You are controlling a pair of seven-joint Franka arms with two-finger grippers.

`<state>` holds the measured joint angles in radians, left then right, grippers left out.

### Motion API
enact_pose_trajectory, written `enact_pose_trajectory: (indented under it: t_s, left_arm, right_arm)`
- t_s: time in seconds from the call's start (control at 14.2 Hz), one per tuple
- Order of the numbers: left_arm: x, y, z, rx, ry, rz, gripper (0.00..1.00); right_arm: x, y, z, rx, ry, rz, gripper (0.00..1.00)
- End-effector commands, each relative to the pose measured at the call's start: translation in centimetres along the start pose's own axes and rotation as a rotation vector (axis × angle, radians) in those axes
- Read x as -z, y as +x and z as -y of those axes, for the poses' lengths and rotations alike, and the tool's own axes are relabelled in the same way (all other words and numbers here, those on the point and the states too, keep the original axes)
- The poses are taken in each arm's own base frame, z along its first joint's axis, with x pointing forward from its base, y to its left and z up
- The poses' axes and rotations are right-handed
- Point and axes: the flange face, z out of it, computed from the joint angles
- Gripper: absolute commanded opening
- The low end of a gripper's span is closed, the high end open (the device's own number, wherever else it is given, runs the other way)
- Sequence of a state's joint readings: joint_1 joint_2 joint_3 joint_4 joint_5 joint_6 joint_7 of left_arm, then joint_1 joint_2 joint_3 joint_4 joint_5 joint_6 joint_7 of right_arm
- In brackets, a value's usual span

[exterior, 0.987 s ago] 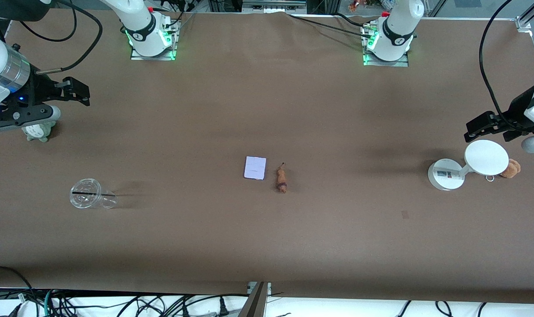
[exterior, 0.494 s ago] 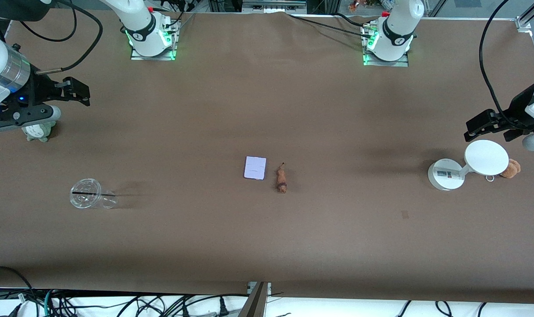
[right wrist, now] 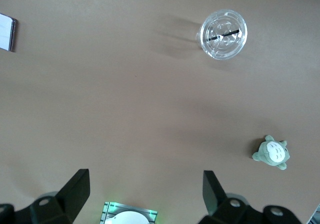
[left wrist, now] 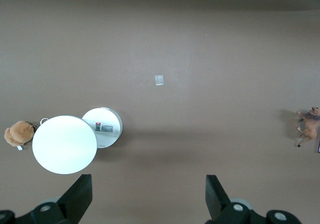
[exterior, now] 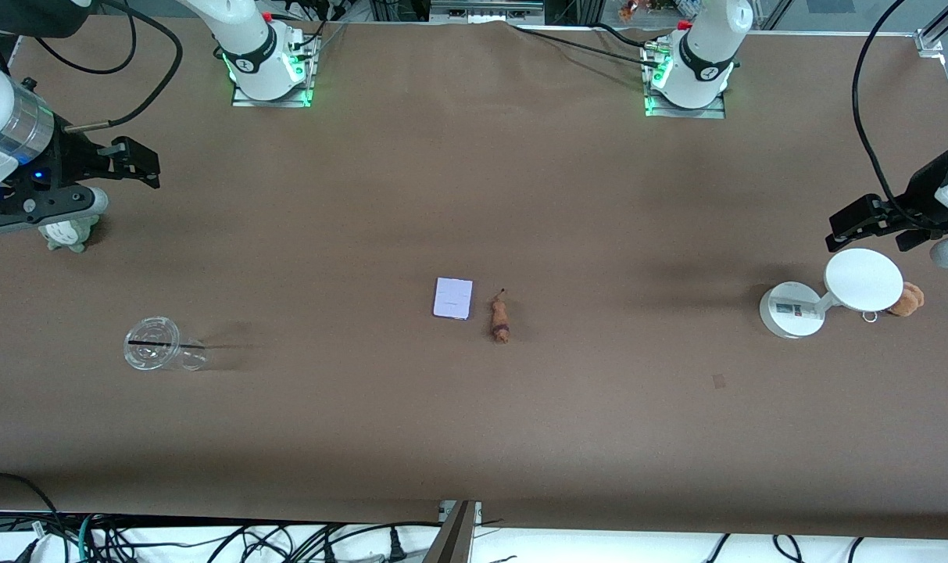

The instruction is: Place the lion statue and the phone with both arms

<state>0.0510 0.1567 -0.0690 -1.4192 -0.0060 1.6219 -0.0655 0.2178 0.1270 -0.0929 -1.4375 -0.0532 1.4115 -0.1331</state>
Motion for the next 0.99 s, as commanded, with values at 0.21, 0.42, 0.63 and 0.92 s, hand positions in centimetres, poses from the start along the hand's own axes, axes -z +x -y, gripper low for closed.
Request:
enact_pose_trajectory:
  t_s: [0.21,0.42,0.63,0.92]
  left_arm:
    - [-1.2,0.6,-1.2,-0.047,0.005,0.033,1.0]
    - [-1.5,0.6,-2.1,-0.042,-0.006,0.038,1.0]
    - [-1.3,0.3,-4.6,-0.063,-0.011,0.036,1.0]
    - [-2.7,0.1,-8.8,-0.029,-0.011,0.06,1.0]
  right_arm:
    - [0.2,-0.1,0.3,-0.005,-0.003,-0.009,1.0]
    - [0.2,-0.1,0.2,-0.007,-0.003,-0.009,1.0]
    - [0.2,-0.1,0.3,-0.005,-0.003,-0.009,1.0]
    - [0.2,-0.1,0.3,-0.005,-0.003,-0.009,1.0]
